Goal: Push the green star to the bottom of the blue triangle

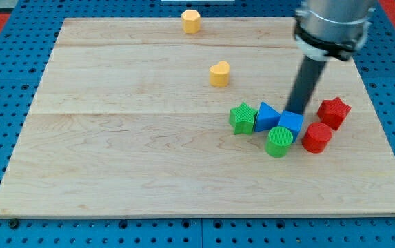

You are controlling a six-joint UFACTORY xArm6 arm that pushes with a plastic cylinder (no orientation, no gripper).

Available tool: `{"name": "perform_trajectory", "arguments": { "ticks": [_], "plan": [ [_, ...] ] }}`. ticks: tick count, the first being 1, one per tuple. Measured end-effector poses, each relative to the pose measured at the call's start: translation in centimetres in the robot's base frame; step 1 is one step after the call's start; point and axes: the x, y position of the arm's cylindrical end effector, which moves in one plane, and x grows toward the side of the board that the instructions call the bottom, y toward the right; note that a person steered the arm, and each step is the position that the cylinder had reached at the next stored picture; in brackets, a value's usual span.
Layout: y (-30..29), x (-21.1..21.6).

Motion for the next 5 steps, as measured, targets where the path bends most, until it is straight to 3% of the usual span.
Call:
{"name": "perform_trajectory", "arguments": {
  "ticks": [1, 2, 3, 4, 5],
  "plan": [
    [0.5, -4.1],
    [7.3, -6.7],
    [9.7, -6.6],
    [10.2, -1.4],
    [6.3, 1.7]
  ]
}}
